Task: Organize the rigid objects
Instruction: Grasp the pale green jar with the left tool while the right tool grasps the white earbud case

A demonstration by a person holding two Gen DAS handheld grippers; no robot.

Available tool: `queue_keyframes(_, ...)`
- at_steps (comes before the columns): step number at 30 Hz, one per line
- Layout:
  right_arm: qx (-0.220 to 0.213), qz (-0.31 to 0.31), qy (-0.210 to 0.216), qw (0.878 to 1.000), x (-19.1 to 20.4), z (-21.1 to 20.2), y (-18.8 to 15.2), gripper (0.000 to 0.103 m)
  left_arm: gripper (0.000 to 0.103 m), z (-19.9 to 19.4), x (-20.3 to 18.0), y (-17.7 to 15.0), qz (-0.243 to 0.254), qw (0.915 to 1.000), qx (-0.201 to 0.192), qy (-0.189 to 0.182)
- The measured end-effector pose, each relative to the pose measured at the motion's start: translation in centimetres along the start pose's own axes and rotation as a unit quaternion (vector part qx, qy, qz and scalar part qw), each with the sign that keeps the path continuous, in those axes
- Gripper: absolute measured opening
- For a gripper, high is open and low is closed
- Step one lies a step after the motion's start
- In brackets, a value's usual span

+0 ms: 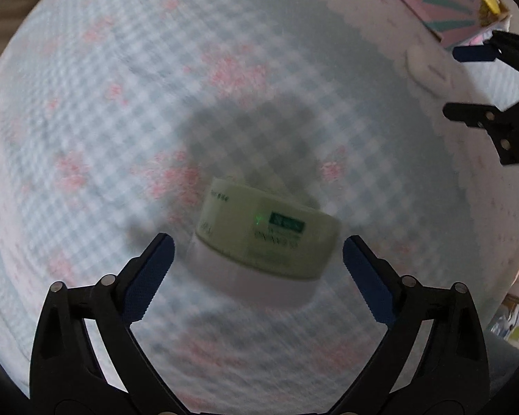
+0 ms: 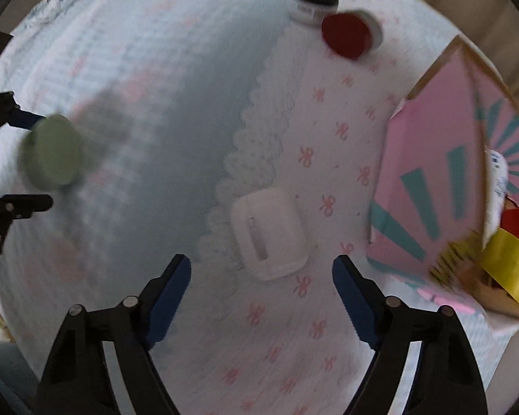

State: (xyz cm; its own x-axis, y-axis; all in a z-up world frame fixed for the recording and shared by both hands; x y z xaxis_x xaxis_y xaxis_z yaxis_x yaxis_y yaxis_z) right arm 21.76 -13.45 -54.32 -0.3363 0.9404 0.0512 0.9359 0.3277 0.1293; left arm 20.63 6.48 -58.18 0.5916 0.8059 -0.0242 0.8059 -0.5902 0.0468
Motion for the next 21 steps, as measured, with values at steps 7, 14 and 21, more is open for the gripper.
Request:
queue_keyframes(7,0.029,-0.011,0.017,0.999,-0.2,2.4,0.0,0.068,0.085,1.4,-0.5,0.7,0.007,0.9999,0.009,-0.008)
queue_keyframes(14,0.038,-0.020,0.011,0.999,0.0,2.4,0.5,0.046,0.075,2.2,-1.7,1.0,0.021,0.9997,0.015,-0.006)
queue_keyframes(21,0.042,-0.017,0.005,0.999,0.0,1.9,1.0,0.044,0.074,1.5,-0.8,0.8,0.012,0.9998,0.012,-0.008)
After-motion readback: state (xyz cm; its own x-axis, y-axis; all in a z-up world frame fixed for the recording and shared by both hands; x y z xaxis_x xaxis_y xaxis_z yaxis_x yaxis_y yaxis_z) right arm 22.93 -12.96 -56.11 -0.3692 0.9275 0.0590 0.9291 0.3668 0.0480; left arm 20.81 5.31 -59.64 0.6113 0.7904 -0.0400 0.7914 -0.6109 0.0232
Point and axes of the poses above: each gripper's, at about its wrist camera, not at the fingertips, and z roughly the way its jaws point, x to its left, y to its top, the point moved 8 cm from there along z, roughly the way its jaws point, and after that the axes turned 1 degree about -x, right-handed, at the moved point
